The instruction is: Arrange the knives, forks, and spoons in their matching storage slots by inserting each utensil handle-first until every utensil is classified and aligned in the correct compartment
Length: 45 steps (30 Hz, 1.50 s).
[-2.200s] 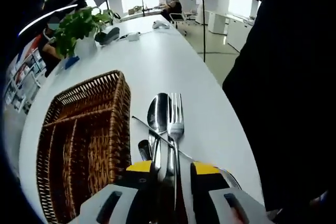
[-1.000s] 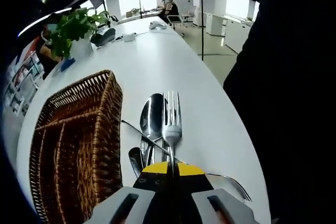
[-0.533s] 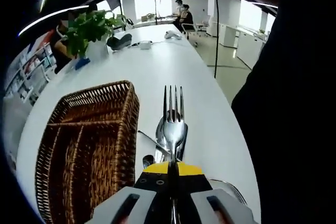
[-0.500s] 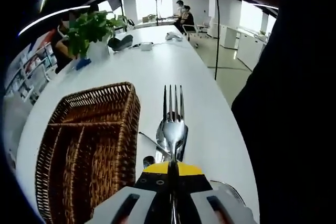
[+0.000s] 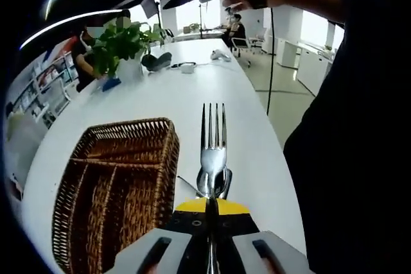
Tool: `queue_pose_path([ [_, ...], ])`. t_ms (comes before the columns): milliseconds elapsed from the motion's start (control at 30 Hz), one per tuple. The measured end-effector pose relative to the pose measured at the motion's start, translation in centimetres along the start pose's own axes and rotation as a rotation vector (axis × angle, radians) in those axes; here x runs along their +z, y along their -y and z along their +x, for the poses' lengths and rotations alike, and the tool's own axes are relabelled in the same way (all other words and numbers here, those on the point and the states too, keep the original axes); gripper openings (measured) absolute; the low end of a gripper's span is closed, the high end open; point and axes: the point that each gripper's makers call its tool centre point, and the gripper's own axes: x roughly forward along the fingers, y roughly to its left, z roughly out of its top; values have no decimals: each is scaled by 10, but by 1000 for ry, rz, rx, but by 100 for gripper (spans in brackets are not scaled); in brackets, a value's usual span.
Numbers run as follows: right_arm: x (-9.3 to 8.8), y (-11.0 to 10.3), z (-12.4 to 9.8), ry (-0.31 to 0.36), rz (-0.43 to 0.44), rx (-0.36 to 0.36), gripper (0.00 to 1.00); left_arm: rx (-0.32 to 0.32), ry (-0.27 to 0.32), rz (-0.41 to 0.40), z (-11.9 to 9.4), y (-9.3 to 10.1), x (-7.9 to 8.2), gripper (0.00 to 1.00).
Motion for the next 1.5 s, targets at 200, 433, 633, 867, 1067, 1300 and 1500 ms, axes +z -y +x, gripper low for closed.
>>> queue_pose_path([
  [200,3,1,1,8,-3,4,99,6,-13,-13,-3,0,10,0],
  [433,5,-1,1,17,-10,14,99,3,-20,2,-11,2,23,0],
  [633,5,0,0,21,-13,18,99,7,-11,-3,-20,2,33,0],
  [867,8,-1,1,30,-18,26,99,4,7,-41,-31,-8,39,0],
  [1067,11,0,2,39,-22,29,99,6,-3,-49,-44,-16,46,0],
  [1300,15,2,3,53,-23,32,99,33,-76,6,-56,-23,49,0],
  [1500,16,3,5,58,-20,29,99,34,-125,32,-65,-26,47,0],
])
